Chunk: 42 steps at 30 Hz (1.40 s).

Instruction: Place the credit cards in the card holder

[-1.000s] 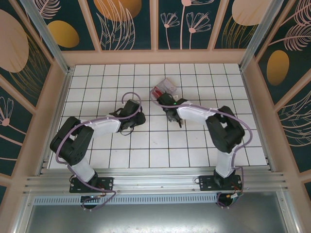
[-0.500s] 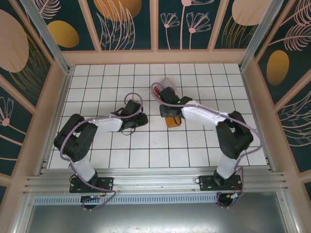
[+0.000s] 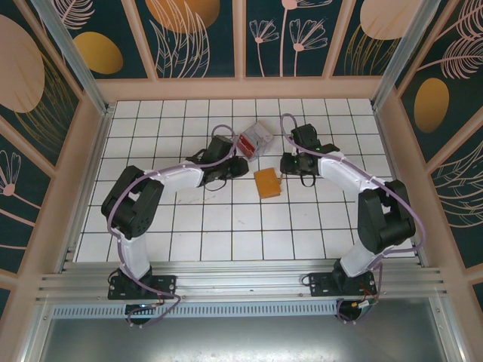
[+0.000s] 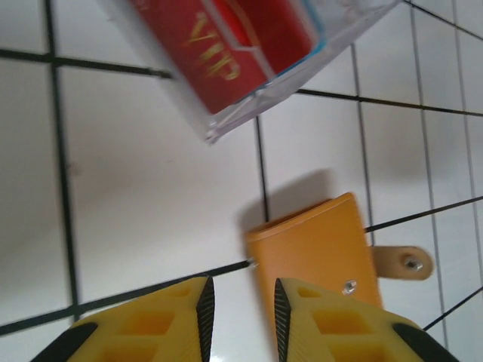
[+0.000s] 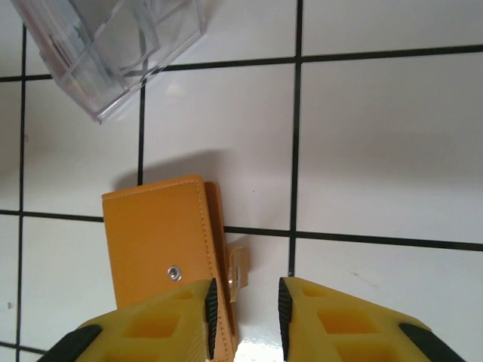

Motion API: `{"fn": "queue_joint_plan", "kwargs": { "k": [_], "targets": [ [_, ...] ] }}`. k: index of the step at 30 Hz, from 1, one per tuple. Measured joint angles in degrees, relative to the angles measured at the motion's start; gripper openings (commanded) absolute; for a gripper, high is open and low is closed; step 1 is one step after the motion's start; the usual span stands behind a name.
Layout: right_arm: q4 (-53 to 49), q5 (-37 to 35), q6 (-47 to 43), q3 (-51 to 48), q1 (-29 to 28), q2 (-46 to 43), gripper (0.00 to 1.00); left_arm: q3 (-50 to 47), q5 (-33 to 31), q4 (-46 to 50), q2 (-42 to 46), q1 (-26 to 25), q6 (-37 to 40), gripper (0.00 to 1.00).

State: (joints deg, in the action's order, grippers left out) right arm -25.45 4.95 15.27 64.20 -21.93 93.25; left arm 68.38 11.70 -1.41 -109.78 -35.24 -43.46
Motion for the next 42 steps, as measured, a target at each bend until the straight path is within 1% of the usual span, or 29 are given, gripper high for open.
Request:
{"fn": "queue_joint_plan", "kwargs": {
  "k": [5, 15, 20, 23, 26, 28, 33, 42],
  "targets": [
    [0.07, 3.08, -0.02, -0.09, -0.02, 1.49, 0.25, 5.29, 1.18, 1.62, -3.74, -1.33, 0.9, 0.29],
    [0.26, 3.76, -0.44, -0.11, 0.0, 4.33, 0.21, 13.27, 2.91, 5.64, -10.05, -3.23, 2.14, 0.29],
    [0.76, 4.17, -0.44, -0.11, 0.0, 4.98, 0.2, 14.99, 3.41, 6.51, -11.61, -3.56, 2.34, 0.29],
    [0.92, 4.2, -0.52, -0.11, 0.0, 5.31, 0.17, 15.78, 3.8, 6.6, -12.68, -3.76, 2.34, 0.29],
    [1.09, 4.24, -0.98, -0.09, 0.0, 5.51, 0.13, 16.06, 4.37, 6.71, -13.64, -3.78, 2.34, 0.29],
    [1.11, 4.35, -1.29, -0.09, 0.0, 5.64, 0.09, 16.09, 4.44, 6.93, -13.97, -3.78, 2.34, 0.29],
    [1.29, 5.55, -1.44, -0.09, 0.04, 5.84, 0.03, 17.22, 4.83, 7.52, -14.64, -4.11, 2.34, 0.29],
    [3.58, 11.1, -1.33, -0.44, -0.04, 6.05, 0.02, 17.46, 4.81, 7.63, -14.8, -4.85, 2.27, 0.29]
  ]
}}
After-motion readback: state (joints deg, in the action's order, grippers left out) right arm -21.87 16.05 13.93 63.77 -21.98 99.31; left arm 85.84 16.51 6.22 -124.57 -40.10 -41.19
